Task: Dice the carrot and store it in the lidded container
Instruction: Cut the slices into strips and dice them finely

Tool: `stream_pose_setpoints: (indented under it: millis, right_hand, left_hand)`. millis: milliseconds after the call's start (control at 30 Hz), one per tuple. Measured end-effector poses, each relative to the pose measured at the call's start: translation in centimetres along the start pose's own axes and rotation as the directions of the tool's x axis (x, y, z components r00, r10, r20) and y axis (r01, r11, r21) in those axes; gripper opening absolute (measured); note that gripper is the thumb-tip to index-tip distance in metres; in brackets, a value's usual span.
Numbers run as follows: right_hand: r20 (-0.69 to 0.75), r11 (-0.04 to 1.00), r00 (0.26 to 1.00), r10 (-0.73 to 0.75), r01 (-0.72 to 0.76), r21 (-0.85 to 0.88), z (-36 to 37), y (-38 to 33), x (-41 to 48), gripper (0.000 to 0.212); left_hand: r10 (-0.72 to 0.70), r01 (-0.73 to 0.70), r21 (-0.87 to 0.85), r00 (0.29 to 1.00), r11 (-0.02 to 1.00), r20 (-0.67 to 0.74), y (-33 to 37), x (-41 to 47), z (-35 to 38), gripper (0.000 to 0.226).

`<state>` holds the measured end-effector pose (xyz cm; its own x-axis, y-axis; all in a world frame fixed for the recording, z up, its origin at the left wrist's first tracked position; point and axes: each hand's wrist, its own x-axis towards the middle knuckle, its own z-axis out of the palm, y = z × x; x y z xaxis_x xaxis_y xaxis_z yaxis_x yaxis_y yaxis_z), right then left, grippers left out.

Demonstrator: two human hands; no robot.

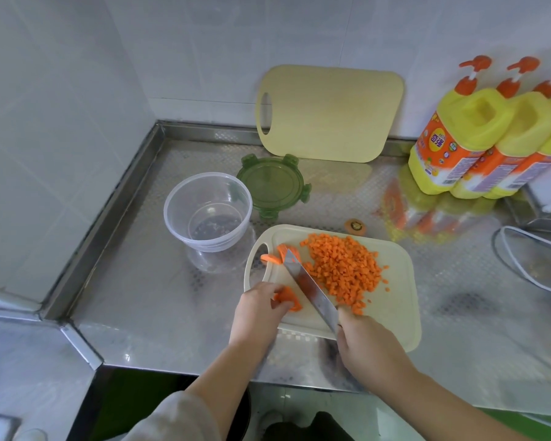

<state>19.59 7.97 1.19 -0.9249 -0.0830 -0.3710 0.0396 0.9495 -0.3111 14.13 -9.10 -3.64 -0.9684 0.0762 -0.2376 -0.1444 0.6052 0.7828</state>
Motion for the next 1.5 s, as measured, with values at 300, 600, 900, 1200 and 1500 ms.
stream_pose_setpoints:
  millis: [300,600,900,1200,1500]
  right_hand:
    - [0.014,0.990,0.998,-0.069,0.070,-0.120,0.2,-1.9,-1.0,0.051]
    - [0.050,0.988,0.999,-0.020,0.028,-0.155,1.0,-2.3,-0.2,0.058]
    - [0.053,0.991,0.999,-0.008,0.015,-0.131,1.9,-2.3,0.8,0.035]
    - [-0.061,0.999,0.998,0.010,-0.008,0.035,0.4,-1.0,0.5,0.038]
    - [-0.006,0.999,0.999,-0.031,0.031,-0.027,0.5,-2.8,-0.6,0.030]
  left_hand:
    - [0.029,-0.028,0.040,0.999,0.999,-0.023,-0.6,-0.1,0.0,0.011]
    - [0.032,-0.030,0.088,0.999,0.996,-0.027,-0.7,0.2,0.5,0.011]
    - [0.024,-0.021,0.123,0.999,0.992,-0.023,-0.9,0.6,0.4,0.005]
    - [0.070,-0.069,0.042,0.997,0.997,-0.014,-0.9,0.4,0.8,0.010]
    - [0.080,-0.078,0.063,0.997,0.995,-0.025,-1.6,0.9,0.4,0.012]
